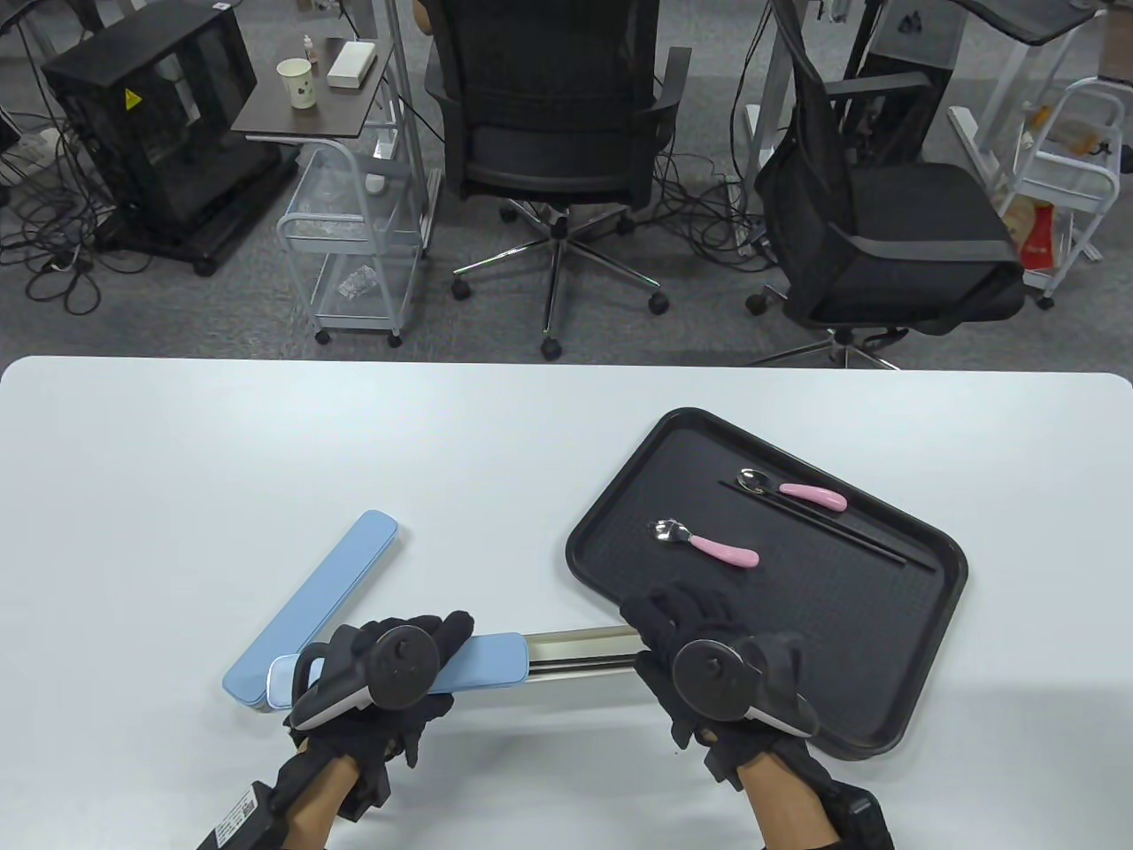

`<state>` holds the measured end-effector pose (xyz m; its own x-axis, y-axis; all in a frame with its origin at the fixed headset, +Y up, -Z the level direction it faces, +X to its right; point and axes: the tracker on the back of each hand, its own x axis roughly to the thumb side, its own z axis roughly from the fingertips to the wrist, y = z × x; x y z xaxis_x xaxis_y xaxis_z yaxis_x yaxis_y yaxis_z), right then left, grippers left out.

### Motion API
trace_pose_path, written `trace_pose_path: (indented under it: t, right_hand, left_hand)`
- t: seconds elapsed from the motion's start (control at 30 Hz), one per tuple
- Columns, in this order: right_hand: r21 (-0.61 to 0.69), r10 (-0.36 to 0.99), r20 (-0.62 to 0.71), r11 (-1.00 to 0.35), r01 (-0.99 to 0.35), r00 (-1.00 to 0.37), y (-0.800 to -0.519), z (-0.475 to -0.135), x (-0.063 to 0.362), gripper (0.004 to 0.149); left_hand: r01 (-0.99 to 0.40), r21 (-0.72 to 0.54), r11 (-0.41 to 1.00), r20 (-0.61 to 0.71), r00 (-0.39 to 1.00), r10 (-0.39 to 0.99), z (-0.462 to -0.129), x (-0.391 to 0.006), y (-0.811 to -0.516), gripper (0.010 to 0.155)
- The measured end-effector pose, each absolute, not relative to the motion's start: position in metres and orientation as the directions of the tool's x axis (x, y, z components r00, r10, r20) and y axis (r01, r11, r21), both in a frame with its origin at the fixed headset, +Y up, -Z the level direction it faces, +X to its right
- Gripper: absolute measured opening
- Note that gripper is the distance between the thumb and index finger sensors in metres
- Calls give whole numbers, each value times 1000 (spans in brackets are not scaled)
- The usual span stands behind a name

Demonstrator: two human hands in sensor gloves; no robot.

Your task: Slide to open lunch boxes and place utensils

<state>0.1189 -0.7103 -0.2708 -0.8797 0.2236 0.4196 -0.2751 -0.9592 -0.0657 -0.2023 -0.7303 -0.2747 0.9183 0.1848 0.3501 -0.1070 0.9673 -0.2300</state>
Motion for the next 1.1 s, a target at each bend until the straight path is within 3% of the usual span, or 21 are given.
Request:
trace_pose_path:
  t: [0.37, 0.53, 0.7, 0.87, 1.0, 1.1]
  right_hand:
    - [-103, 222, 301, -959, -264, -927, -703, -285, 136, 63]
    - [-70, 259, 187, -959, -275, -948, -697, -309, 147, 65]
    - [6, 176, 73, -984, -176, -982, -697, -339, 159, 65]
    - [68, 168, -30, -983, -170, -985, -709, -364, 172, 67]
    - [159, 82, -68, -983, -92, -994, -737, -379, 178, 71]
    - [191, 87, -108, -976, -107, -990, -754, -388, 183, 73]
  left_hand:
    - [-137, -225, 965, 334, 919, 208, -276, -209, -727, 83]
    - [-161, -230, 960, 318, 919, 231, -279, -213, -727, 83]
    - [-176, -237, 956, 293, 925, 243, -281, -219, -728, 82]
    - [-184, -240, 953, 281, 926, 250, -282, -222, -728, 82]
    - [-201, -237, 951, 275, 924, 264, -283, -224, -727, 82]
    - [-206, -237, 950, 271, 925, 268, -283, -225, -727, 82]
